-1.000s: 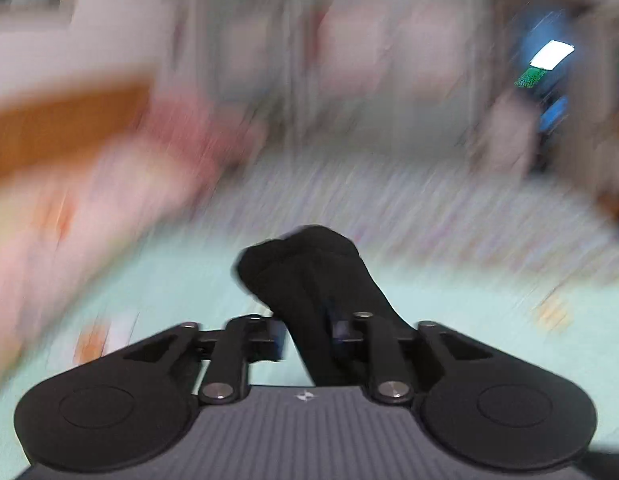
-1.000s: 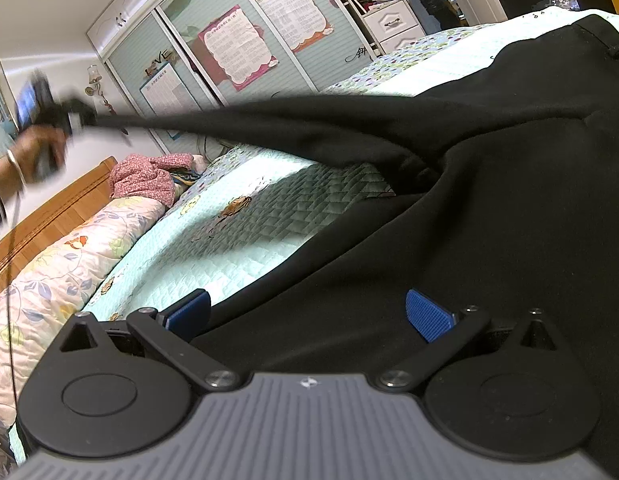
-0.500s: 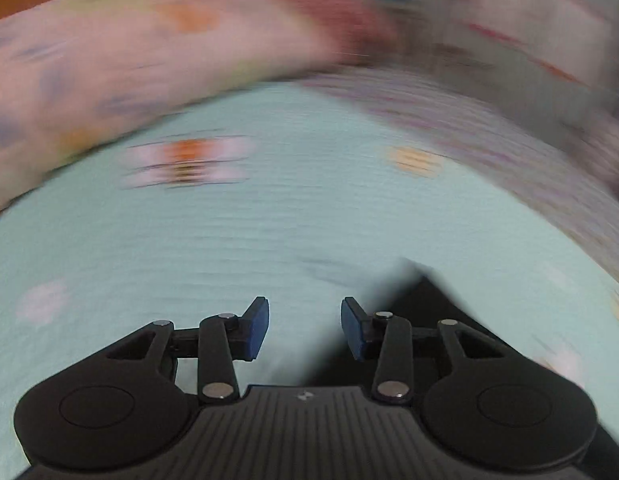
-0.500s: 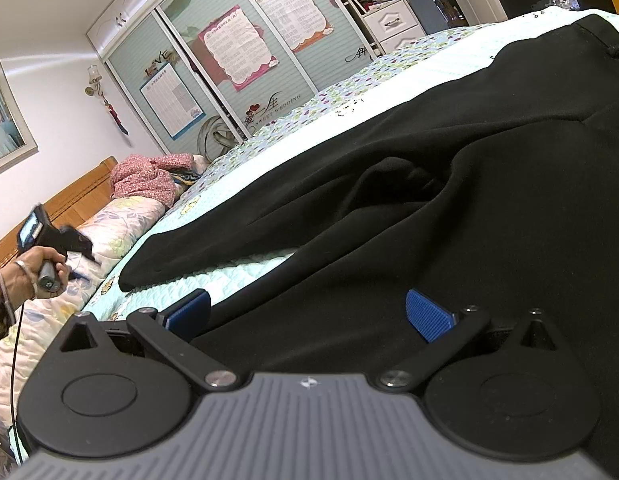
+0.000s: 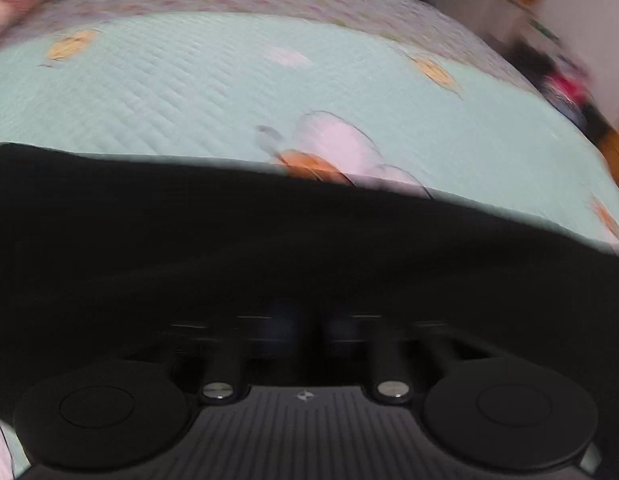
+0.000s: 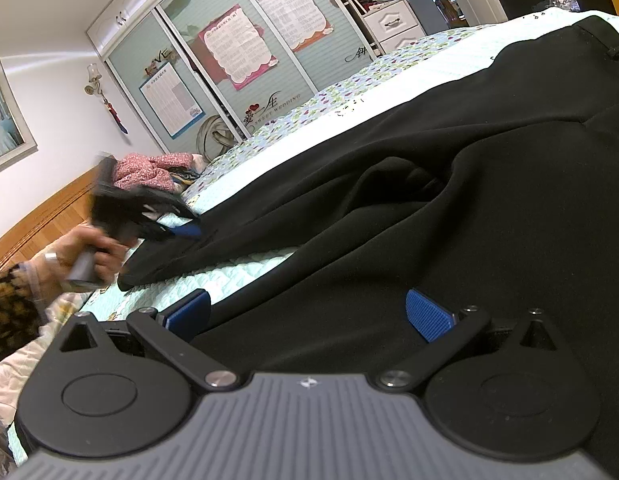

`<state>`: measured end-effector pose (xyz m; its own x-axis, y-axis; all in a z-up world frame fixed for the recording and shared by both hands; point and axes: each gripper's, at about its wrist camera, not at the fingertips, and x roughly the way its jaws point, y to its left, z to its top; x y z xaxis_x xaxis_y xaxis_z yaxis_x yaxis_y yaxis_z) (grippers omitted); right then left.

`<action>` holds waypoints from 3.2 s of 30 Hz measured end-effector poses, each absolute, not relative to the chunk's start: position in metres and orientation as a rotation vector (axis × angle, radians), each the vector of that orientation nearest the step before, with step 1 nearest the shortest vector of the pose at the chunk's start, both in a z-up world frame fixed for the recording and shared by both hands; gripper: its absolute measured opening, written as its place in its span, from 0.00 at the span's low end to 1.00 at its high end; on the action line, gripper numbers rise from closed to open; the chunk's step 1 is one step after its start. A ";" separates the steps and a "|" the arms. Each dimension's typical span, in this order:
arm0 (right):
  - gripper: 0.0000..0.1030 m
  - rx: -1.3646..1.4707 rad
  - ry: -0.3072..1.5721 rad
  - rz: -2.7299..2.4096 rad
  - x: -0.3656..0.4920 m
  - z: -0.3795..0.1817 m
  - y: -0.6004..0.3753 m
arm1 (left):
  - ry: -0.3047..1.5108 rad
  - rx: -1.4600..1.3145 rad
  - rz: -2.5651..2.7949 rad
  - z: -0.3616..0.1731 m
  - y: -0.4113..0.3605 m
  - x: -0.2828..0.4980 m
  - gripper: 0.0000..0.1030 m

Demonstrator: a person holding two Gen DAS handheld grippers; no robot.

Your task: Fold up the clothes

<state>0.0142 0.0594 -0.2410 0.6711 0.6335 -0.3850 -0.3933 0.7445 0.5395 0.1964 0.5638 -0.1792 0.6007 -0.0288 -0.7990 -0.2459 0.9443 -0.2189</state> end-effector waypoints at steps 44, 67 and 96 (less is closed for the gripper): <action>1.00 0.504 0.577 0.619 0.012 -0.241 0.051 | 0.727 -0.576 0.313 -0.128 0.485 -0.034 0.67; 0.32 0.045 0.990 0.896 -0.033 -0.195 0.129 | 0.932 -0.245 -0.017 -0.163 0.391 -0.152 0.67; 0.42 0.075 0.870 0.794 0.043 -0.199 0.165 | 0.832 -0.199 0.264 -0.164 0.430 -0.086 0.71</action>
